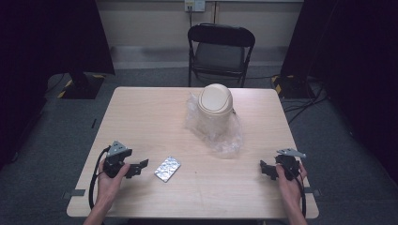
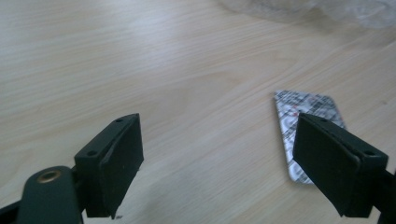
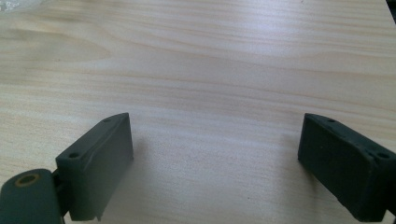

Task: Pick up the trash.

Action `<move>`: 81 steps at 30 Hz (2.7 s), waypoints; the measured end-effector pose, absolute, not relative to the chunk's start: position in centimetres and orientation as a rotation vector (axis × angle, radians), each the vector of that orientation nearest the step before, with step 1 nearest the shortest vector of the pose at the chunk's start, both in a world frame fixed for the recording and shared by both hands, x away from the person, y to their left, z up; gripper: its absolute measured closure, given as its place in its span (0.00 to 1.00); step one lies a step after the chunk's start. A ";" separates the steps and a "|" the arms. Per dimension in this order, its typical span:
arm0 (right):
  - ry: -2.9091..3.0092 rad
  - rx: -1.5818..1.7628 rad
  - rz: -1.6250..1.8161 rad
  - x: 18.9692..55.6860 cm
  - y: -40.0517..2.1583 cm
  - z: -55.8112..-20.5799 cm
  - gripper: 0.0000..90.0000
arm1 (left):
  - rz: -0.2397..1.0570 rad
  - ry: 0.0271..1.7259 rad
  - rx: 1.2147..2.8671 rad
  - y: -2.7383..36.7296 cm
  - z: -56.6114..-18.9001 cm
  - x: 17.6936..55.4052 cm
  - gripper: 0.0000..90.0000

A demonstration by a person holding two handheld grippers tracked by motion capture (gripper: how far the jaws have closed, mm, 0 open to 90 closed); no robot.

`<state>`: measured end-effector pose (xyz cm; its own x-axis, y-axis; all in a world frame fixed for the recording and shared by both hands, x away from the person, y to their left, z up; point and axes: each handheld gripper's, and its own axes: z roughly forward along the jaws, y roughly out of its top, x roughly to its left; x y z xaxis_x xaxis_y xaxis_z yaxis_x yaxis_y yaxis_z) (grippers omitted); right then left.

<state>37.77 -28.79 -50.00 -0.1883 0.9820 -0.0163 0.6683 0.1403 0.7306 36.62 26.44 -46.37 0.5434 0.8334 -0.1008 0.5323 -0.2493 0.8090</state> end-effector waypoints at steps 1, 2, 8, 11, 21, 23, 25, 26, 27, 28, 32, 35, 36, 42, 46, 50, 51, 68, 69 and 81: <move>1.921 1.576 0.819 37.8 -28.8 -50.0 0.10 | 0.446 1.110 1.928 26.4 -46.4 36.6 0.18; 1.921 1.577 0.819 37.8 -28.8 -50.0 0.10 | 0.442 1.096 1.930 26.2 -46.2 36.9 0.17; 1.921 1.576 0.819 37.8 -28.8 -50.0 0.10 | 0.414 1.057 1.917 25.3 -45.6 37.6 0.18; 1.921 1.576 0.819 37.8 -28.8 -50.0 0.10 | 0.393 1.042 1.905 24.8 -45.2 38.1 0.18; 1.921 1.576 0.819 37.8 -28.8 -50.0 0.10 | 0.399 0.956 1.945 22.2 -43.7 39.4 0.18; 1.921 1.577 0.819 37.8 -28.8 -50.0 0.10 | 0.390 0.938 1.954 21.5 -43.2 40.1 0.18; 1.921 1.576 0.819 37.8 -28.8 -50.0 0.10 | 0.381 0.950 1.925 21.1 -42.8 40.5 0.18; 1.921 1.576 0.819 37.8 -28.8 -50.0 0.10 | 0.379 0.960 1.928 20.9 -42.7 40.8 0.18; 1.921 1.576 0.819 37.8 -28.8 -50.0 0.10 | 0.386 0.960 1.927 20.7 -42.5 41.0 0.18; 1.921 1.576 0.819 37.8 -28.8 -50.0 0.10 | 0.380 0.965 1.920 20.5 -42.3 41.2 0.18; 1.921 1.576 0.819 37.8 -28.8 -50.0 0.10 | 0.390 0.937 1.906 19.7 -41.4 42.0 0.19; 1.921 1.576 0.819 37.8 -28.8 -50.0 0.10 | 0.407 0.922 1.918 19.2 -40.9 42.4 0.20; 1.921 1.577 0.819 37.8 -28.8 -50.0 0.10 | 0.410 0.925 1.922 18.6 -40.6 42.8 0.20; 1.921 1.576 0.819 37.8 -28.8 -50.0 0.10 | 0.412 0.913 1.916 16.9 -39.4 44.3 0.22; 1.921 1.576 0.819 37.8 -28.8 -50.0 0.10 | 0.398 0.875 1.916 15.8 -38.5 45.2 0.22; 1.921 1.577 0.819 37.8 -28.8 -50.0 0.10 | 0.402 0.837 1.927 14.5 -37.7 45.9 0.22; 1.921 1.576 0.819 37.8 -28.8 -50.0 0.10 | 0.403 0.830 1.929 14.1 -37.5 46.1 0.22; 1.921 1.576 0.819 37.8 -28.8 -50.0 0.10 | 0.368 0.717 1.964 8.2 -36.0 50.5 0.22; 1.921 1.576 0.819 37.8 -28.8 -50.0 0.10 | 0.370 0.710 1.973 7.9 -36.0 50.7 0.22; 1.921 1.576 0.819 37.8 -28.8 -50.0 0.10 | 0.340 0.665 2.005 5.0 -36.9 52.1 0.21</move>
